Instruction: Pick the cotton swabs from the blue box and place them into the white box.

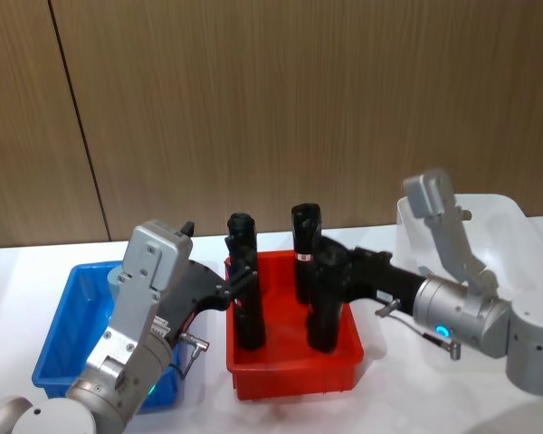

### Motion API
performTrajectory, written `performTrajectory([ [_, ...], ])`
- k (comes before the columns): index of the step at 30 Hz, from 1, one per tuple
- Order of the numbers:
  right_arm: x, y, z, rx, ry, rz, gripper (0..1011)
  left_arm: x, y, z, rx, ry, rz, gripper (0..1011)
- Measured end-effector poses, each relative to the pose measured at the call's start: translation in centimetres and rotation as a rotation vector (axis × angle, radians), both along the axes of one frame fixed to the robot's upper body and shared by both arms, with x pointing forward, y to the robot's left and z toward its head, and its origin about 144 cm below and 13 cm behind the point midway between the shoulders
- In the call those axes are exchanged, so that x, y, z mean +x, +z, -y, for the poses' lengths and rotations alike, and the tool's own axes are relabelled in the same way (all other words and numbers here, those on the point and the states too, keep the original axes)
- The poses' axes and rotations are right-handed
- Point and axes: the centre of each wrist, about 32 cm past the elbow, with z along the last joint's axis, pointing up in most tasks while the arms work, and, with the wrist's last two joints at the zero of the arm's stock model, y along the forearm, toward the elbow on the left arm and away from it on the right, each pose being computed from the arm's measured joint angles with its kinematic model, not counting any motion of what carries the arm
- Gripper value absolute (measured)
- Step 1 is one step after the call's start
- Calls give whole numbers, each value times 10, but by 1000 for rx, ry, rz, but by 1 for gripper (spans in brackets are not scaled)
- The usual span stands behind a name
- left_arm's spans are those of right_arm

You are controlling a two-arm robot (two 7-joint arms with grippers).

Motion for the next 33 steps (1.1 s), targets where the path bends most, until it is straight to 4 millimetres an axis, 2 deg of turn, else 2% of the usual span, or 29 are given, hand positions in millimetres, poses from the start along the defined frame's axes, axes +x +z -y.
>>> performTrajectory([
  [9,-1,22,10,22,-45,68,508,0,0,0,0,0,0,1004],
  [20,-1,51,34,34,-139,171,508,0,0,0,0,0,0,1004],
  [25,1,60,48,26,-192,209,508,0,0,0,0,0,0,1004],
  [33,4,64,68,-8,-266,246,508,0,0,0,0,0,0,1004],
])
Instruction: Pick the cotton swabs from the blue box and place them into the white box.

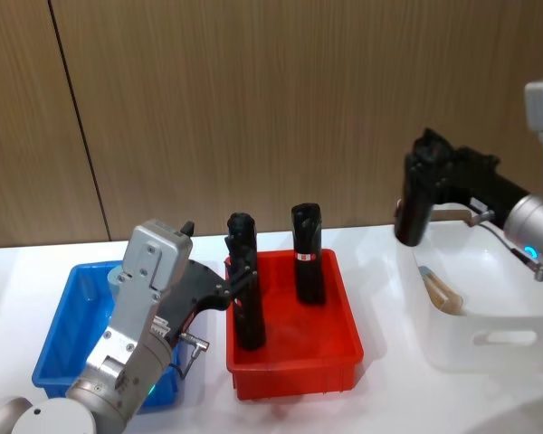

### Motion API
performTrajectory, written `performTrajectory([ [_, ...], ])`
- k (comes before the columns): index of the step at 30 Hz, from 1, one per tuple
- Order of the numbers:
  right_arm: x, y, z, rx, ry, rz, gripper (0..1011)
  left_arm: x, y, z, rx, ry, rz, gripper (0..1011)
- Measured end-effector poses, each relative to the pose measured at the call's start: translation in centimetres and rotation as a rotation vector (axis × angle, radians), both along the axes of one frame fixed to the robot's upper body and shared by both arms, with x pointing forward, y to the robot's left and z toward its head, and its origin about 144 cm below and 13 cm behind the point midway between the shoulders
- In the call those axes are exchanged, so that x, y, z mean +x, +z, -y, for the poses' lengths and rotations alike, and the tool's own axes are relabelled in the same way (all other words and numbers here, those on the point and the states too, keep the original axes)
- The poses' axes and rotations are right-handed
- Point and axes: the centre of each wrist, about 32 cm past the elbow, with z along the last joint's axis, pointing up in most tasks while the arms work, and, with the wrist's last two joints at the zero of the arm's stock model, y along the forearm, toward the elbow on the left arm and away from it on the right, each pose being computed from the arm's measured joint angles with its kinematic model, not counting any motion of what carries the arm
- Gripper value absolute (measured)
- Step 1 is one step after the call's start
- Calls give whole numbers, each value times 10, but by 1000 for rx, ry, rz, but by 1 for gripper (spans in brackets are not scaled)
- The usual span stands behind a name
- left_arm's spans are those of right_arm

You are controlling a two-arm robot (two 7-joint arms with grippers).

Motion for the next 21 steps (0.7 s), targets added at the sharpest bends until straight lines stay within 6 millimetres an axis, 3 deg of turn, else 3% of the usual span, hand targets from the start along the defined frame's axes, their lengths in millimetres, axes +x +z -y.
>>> performTrajectory([
  [21,10,-21,33,-12,-126,-39,508,0,0,0,0,0,0,1004],
])
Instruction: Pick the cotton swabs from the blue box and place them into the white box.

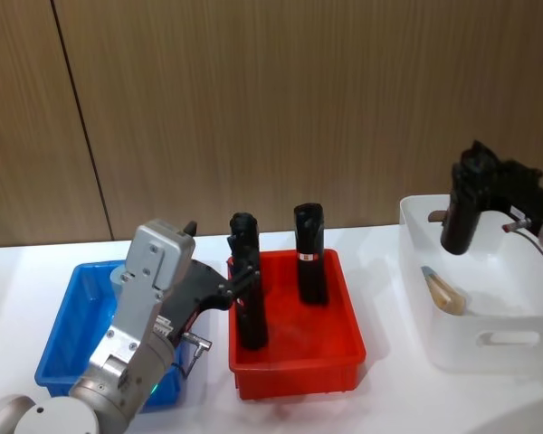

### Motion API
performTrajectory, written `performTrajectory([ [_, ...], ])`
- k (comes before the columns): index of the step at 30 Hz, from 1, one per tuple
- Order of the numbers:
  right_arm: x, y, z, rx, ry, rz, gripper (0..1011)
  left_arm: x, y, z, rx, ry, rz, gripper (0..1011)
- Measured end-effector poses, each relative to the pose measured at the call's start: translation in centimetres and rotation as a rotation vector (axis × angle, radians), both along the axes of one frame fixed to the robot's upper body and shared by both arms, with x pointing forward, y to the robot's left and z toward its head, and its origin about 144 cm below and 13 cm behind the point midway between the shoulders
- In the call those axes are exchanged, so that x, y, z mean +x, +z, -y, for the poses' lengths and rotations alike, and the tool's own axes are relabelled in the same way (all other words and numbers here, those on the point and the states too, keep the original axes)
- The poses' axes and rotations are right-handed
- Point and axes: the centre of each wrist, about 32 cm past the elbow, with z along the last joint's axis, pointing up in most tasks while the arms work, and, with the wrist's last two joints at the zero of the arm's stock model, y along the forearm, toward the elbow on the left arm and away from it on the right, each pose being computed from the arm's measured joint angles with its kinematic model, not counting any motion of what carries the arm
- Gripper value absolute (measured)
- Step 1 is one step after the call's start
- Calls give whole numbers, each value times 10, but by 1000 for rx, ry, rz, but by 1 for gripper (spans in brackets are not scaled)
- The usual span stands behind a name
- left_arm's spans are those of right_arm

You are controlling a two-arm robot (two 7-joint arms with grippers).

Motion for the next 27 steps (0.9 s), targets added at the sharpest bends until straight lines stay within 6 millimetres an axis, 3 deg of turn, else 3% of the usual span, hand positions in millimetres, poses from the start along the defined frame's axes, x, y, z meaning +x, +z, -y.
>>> performTrajectory([
  [7,3,-11,6,10,-23,-27,568,0,0,0,0,0,0,1004],
  [21,4,-23,12,27,-45,-46,988,0,0,0,0,0,0,1004],
  [27,4,-25,13,33,-48,-47,1002,0,0,0,0,0,0,1004],
])
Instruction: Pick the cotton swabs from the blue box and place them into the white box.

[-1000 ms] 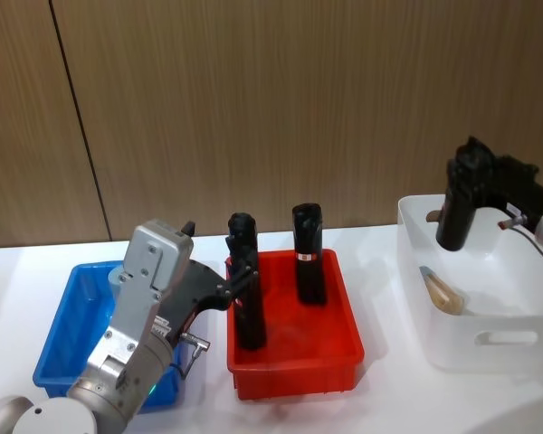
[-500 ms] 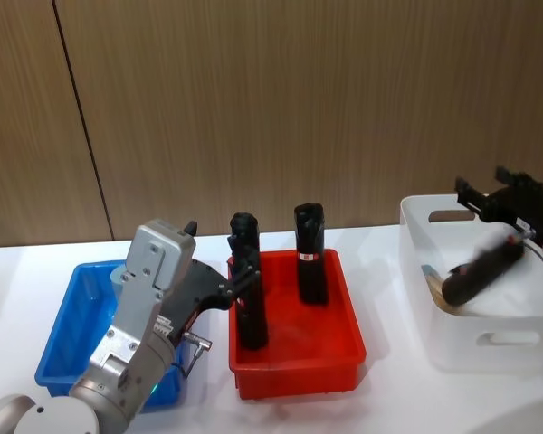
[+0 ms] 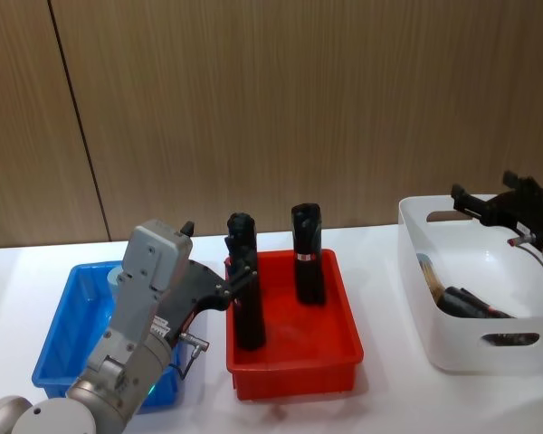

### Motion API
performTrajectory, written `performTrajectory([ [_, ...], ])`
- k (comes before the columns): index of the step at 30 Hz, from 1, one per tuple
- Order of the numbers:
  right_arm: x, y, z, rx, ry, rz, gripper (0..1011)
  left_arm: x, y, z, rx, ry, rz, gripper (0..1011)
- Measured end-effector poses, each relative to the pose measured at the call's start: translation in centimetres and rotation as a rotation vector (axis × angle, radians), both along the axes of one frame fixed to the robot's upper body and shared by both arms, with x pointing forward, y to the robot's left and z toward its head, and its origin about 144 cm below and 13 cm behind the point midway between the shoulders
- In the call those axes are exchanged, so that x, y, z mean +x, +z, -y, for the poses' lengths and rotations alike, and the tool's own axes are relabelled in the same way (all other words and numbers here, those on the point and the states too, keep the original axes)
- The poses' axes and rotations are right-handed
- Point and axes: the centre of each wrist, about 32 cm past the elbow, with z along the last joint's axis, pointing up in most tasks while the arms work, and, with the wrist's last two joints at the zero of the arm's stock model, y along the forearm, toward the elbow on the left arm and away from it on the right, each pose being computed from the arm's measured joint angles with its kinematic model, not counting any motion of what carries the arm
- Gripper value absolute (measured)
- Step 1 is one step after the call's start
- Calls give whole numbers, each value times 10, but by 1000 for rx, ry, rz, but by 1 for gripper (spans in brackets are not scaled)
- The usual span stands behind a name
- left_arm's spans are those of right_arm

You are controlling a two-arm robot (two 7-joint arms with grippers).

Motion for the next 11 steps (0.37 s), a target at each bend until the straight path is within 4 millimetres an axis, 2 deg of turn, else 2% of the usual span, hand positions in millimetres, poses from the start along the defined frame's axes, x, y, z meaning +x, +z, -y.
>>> performTrajectory([
  [11,0,-2,1,2,-4,-2,1002,0,0,0,0,0,0,1004],
])
